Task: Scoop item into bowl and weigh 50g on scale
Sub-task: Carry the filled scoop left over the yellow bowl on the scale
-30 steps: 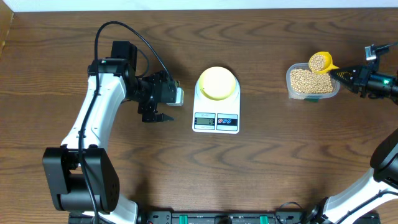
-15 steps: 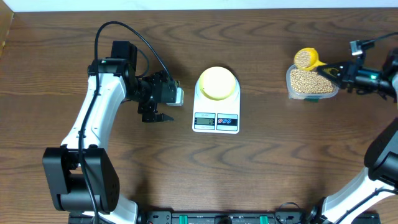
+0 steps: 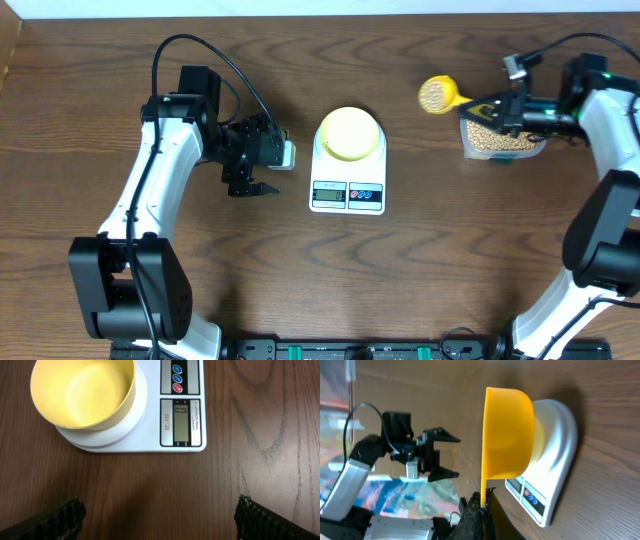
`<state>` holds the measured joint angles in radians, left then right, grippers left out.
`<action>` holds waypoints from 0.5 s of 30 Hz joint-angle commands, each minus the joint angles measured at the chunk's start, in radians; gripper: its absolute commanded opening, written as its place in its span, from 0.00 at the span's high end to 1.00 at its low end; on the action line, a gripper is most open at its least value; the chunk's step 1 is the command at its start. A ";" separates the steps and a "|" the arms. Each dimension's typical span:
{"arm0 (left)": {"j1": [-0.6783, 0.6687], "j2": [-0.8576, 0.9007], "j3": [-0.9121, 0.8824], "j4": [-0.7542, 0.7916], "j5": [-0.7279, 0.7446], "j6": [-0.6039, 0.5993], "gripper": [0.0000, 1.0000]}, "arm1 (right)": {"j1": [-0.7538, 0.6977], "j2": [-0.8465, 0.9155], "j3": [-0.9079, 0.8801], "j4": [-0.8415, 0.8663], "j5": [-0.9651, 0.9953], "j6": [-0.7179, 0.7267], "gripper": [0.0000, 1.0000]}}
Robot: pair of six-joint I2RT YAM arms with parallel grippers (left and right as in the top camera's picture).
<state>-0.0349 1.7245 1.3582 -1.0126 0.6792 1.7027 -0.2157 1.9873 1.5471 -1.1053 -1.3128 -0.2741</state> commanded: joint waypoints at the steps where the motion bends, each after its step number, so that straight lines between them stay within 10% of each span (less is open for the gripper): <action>1: -0.002 0.000 0.001 -0.002 0.019 0.014 0.02 | 0.064 -0.005 -0.006 0.014 -0.052 -0.018 0.99; 15: -0.002 0.000 0.001 -0.002 0.019 0.014 0.03 | 0.257 -0.005 -0.006 0.260 -0.047 0.201 0.99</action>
<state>-0.0345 1.7245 1.3582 -1.0126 0.6792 1.7031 0.0116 1.9873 1.5433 -0.8761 -1.3251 -0.1551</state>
